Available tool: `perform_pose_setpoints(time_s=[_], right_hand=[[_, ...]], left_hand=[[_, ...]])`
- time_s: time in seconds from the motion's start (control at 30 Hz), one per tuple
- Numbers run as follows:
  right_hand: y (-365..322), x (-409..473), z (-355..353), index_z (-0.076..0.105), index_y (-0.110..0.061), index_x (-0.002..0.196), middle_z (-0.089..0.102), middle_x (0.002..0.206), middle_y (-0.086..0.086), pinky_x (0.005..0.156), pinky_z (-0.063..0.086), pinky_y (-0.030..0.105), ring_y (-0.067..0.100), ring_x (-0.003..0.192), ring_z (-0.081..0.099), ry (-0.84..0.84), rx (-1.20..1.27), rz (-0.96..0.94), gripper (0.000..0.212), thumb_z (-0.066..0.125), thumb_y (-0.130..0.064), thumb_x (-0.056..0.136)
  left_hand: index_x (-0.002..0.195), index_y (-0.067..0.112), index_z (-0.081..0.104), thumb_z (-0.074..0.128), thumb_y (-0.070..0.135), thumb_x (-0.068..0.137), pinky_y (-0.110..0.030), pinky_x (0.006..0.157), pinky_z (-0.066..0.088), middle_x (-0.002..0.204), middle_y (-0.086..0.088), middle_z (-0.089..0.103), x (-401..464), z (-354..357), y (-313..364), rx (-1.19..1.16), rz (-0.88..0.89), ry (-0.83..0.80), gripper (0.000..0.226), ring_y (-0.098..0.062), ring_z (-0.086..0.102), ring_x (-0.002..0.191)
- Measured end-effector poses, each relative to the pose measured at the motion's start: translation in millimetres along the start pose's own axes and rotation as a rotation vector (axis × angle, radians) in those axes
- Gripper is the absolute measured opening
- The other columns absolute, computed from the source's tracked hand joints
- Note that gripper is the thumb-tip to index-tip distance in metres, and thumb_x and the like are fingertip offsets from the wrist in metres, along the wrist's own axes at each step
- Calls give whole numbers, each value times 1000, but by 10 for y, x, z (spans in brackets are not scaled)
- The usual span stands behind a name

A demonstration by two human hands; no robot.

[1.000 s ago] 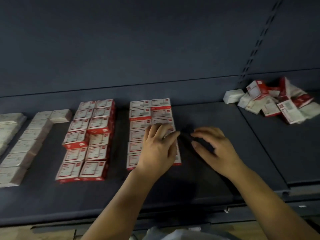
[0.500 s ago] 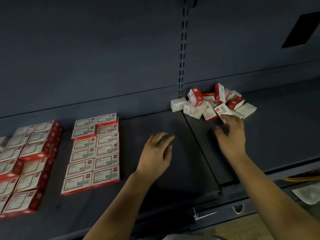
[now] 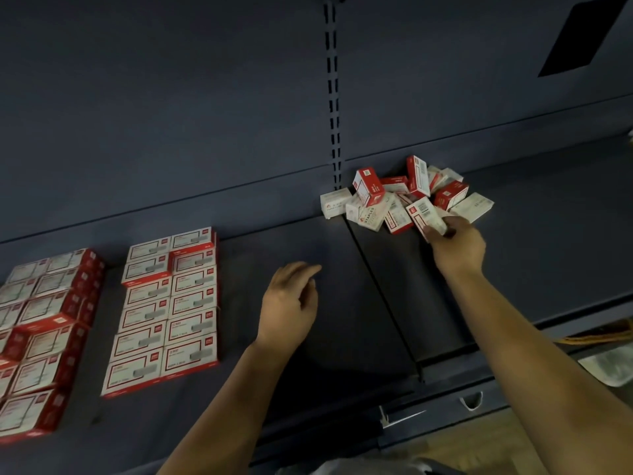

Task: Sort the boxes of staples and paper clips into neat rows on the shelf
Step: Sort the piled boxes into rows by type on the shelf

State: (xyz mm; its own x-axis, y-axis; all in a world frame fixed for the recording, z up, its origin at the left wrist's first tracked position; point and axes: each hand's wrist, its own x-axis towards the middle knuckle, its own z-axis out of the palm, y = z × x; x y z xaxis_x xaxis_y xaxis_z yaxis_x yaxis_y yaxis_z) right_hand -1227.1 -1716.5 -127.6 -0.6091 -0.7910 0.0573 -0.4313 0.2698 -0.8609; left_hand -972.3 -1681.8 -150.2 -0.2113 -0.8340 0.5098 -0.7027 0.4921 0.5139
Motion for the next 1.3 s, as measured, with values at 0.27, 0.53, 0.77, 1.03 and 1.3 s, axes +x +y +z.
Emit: perform_pose_setpoints(time_s=[0.27, 0.53, 0.77, 1.03, 1.3], right_hand=[[-45, -109, -72, 57, -4, 99, 57, 92, 4, 66, 38, 25, 14, 82, 51, -60, 13, 41, 21, 59, -22, 89], [-126, -532, -70, 59, -4, 88, 66, 73, 11, 43, 37, 21, 10, 46, 49, -386, 233, 120, 10, 59, -14, 87], [-415, -974, -90, 62, -11, 99, 69, 79, 14, 36, 27, 16, 8, 37, 41, -703, 544, 88, 12, 55, -14, 91], [-549, -1012, -59, 65, -12, 101, 69, 81, 14, 37, 28, 17, 10, 39, 43, -788, 542, 18, 17, 57, -20, 88], [-616, -1151, 30, 65, -12, 99, 68, 72, 9, 41, 30, 21, 14, 47, 48, -848, 490, -23, 14, 58, -15, 88]], left_hand=[[101, 1, 68, 43, 16, 84, -14, 86, 36, 98, -12, 65, -12, 3, 33, 7, 9, -1, 34, -12, 51, 94], [102, 4, 69, 47, 15, 84, -13, 84, 41, 97, -9, 66, -24, -4, 61, -37, 36, 27, 31, -12, 54, 94], [98, 20, 67, 66, 25, 77, -19, 78, 50, 94, -2, 70, 20, -100, 457, -807, -497, -33, 21, -12, 67, 89], [105, -3, 64, 76, 24, 74, -48, 93, 49, 104, -19, 68, 46, -234, 455, -1082, -649, -18, 43, -34, 63, 101], [112, 6, 57, 64, 11, 72, -37, 83, 54, 95, -11, 69, -39, -317, 427, -1269, -699, 34, 41, -25, 65, 92]])
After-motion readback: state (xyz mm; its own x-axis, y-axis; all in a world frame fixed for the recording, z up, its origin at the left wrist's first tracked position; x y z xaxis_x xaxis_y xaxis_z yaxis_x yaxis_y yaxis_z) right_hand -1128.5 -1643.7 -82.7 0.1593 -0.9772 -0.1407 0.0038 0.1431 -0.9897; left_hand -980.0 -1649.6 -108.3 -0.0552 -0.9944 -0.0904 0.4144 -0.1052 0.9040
